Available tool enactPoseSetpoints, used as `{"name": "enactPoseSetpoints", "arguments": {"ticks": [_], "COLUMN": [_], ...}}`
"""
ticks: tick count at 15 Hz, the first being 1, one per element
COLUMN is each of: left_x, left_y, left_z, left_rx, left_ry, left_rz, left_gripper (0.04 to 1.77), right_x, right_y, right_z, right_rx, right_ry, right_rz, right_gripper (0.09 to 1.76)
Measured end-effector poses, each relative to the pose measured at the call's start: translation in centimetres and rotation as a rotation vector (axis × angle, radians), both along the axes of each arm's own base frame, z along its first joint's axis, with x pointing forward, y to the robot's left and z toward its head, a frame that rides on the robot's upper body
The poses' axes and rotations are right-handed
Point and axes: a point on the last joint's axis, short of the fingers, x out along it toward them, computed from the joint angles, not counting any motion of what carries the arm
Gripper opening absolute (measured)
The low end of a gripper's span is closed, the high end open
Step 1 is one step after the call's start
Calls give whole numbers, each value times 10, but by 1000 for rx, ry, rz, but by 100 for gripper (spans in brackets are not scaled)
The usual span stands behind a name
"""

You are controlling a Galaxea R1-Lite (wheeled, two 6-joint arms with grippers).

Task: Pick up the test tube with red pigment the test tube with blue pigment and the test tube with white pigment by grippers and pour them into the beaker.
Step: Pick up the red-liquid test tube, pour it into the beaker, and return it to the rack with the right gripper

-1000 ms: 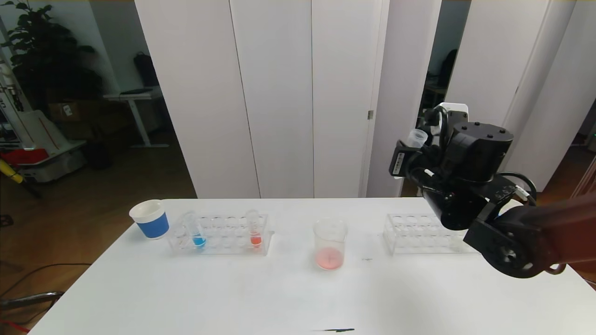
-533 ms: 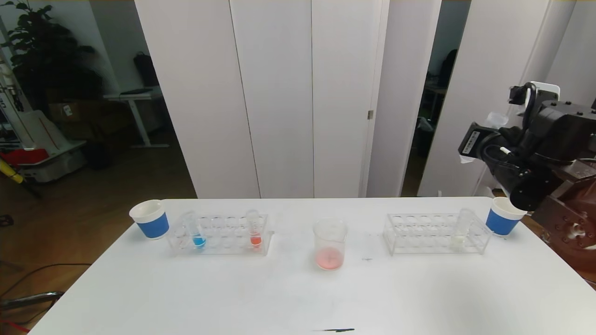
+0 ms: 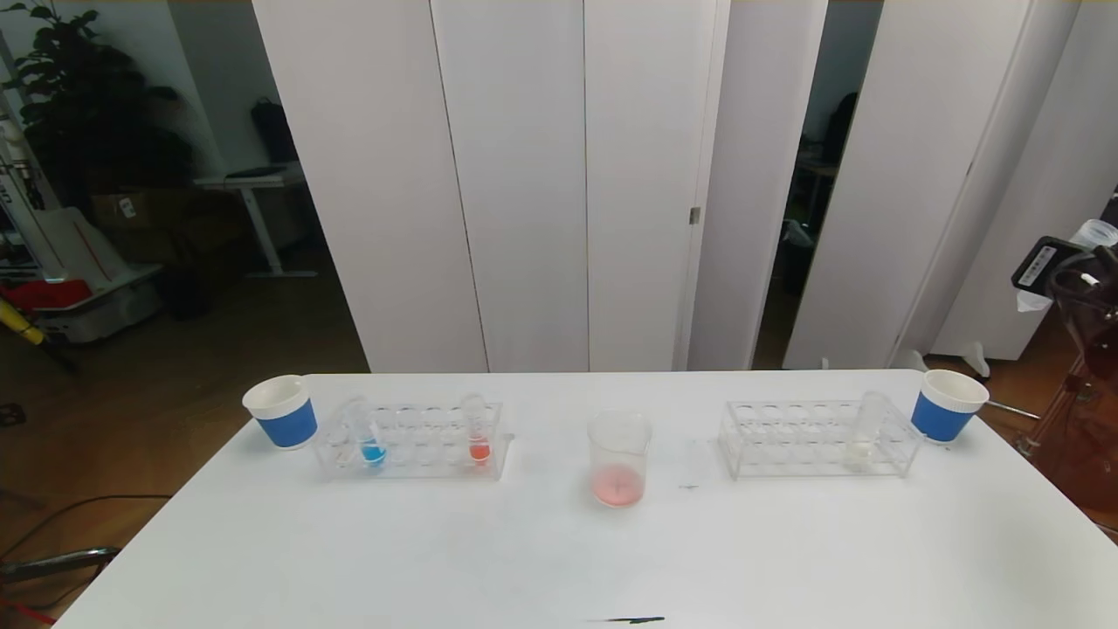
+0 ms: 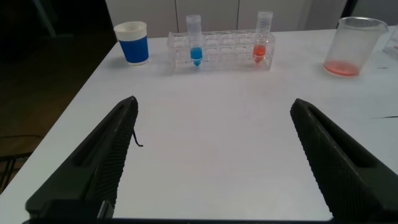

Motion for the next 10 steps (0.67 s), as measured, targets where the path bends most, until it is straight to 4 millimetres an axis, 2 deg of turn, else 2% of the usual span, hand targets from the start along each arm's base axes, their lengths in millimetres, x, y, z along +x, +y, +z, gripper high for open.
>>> {"name": "enactPoseSetpoints", "arguments": {"ticks": [3,10], "left_x": [0,0], "left_y": [0,0], "left_z": [0,0], "left_rx": [0,0], "left_ry": [0,0], "left_rz": [0,0], "left_gripper": [175,175], "right_x": [13,53], "right_y": [-21,-34], "right_z": [-24,-73], "right_rx": [41,70], "right_ry": [41,121], "right_rz": [-14,-24], "right_gripper": [58,58]}}
